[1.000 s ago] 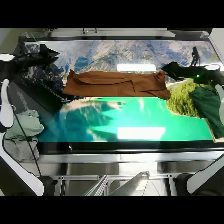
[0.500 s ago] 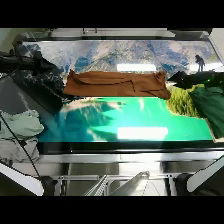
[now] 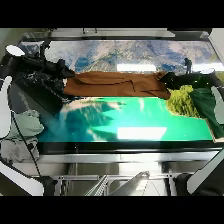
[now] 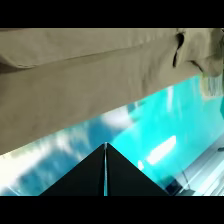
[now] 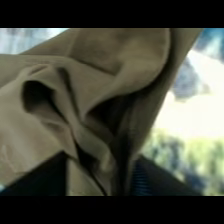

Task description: Fold the shirts.

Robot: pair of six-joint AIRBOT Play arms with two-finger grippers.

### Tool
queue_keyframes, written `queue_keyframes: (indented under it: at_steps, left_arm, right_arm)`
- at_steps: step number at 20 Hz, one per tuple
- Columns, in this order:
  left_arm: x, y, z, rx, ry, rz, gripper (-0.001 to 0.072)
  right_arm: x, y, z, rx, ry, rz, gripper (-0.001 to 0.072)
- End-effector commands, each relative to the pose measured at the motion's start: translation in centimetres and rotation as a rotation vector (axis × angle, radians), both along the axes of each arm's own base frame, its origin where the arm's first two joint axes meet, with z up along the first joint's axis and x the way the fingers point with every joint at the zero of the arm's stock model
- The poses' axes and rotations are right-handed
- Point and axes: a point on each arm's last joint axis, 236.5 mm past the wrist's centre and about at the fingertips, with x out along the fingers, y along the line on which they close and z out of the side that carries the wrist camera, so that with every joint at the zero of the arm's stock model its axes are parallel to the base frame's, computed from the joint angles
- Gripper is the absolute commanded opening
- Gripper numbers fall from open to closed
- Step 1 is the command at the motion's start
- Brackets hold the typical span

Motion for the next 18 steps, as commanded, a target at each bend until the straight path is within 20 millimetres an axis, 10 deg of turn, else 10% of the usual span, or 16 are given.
queue_keyframes:
  at_steps: [1,3,7,11,18]
  left_arm:
    - [-0.8,-2.5,-0.1,0.005,-0.002,-0.056,0.0002]
    - [-0.9,-3.3,-0.1,0.005,-0.008,-0.065,0.0002]
    - [0.3,-5.1,-0.6,0.013,-0.058,-0.057,0.0002]
    - [1.7,-11.5,-6.1,0.027,-0.075,-0.065,0.0001]
    - [7.5,-23.8,-9.8,0.003,-0.331,0.058,0.0002]
  right_arm:
    - [0.7,1.9,0.5,0.043,-0.017,0.006,0.0286]
    - [0.7,2.3,1.0,0.041,-0.035,0.025,0.0016]
    - [1.6,2.3,4.2,0.040,-0.100,0.034,0.0015]
    - [2.5,3.3,11.0,0.038,-0.214,0.048,0.0014]
    - [0.0,11.4,20.4,0.039,-0.354,0.207,0.0015]
